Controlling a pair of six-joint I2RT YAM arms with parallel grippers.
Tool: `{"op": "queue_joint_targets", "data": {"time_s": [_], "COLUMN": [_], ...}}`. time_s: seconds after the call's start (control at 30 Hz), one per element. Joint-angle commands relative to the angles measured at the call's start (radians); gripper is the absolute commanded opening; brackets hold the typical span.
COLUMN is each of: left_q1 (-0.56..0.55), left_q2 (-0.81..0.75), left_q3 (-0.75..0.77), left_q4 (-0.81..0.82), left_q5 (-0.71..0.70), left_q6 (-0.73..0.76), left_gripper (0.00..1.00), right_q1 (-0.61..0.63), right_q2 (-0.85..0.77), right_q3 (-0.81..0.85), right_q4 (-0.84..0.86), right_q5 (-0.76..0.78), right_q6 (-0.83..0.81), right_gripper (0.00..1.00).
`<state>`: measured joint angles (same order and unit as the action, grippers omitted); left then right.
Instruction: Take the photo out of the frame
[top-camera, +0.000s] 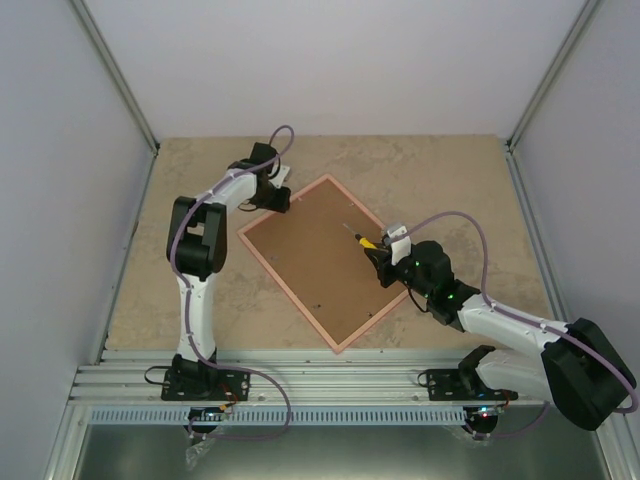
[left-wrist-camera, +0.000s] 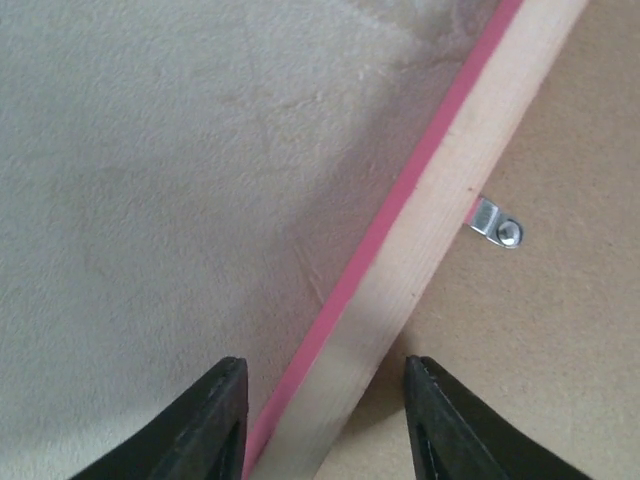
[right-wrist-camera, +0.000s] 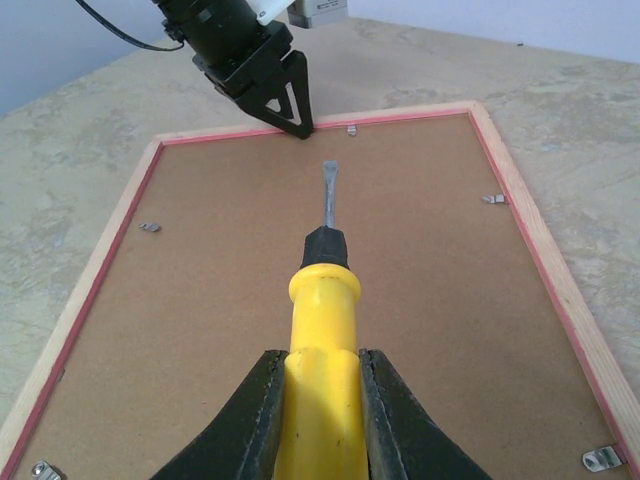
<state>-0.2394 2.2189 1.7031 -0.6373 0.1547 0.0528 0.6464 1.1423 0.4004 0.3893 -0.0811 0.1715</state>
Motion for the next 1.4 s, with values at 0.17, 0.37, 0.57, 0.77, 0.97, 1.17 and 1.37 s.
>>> {"op": "queue_joint_targets", "data": {"time_s": [0.17,0.37,0.57,0.77,0.97,1.17,1.37], "left_q1": [0.002,0.002,0.002,0.001,-0.013,-0.074,-0.137], "left_q2": [-0.027,-0.079,-0.139,-0.252,-0.363,-0.462,-0.551], "left_q3": [-0.033,-0.115,-0.224,-0.398,-0.562,-0.683,-0.79], "left_q4": [-0.041,-0.005,0.018,0.085,0.188,0.247,0.339], "left_q5": [-0.021,-0.016,-0.032,-0.005,0.041,-0.003,-0.01], "left_q6": [-0.042,-0.147,-0.263,-0.364,-0.459,-0.508,-0.594], "left_gripper": [0.32,0.25,0.22,0.22,0.21,0.22,0.23], "right_q1": [-0.004,-0.002,-0.001,0.001,0.003,0.011,0.023], "right_q2": [-0.006,-0.022,-0.032,-0.024,0.02,0.084,0.154], "right_q3": [0.002,0.002,0.004,0.013,0.043,0.123,0.228], "right_q4": [0.033,0.027,0.02,0.017,-0.004,-0.089,-0.211], "right_q5": [0.015,0.014,0.004,-0.011,-0.052,-0.098,-0.143], "right_q6": [-0.017,-0.018,-0.018,-0.011,0.004,0.045,0.051], "right_gripper": [0.0,0.0,0.01,0.01,0.0,0.0,0.01]}}
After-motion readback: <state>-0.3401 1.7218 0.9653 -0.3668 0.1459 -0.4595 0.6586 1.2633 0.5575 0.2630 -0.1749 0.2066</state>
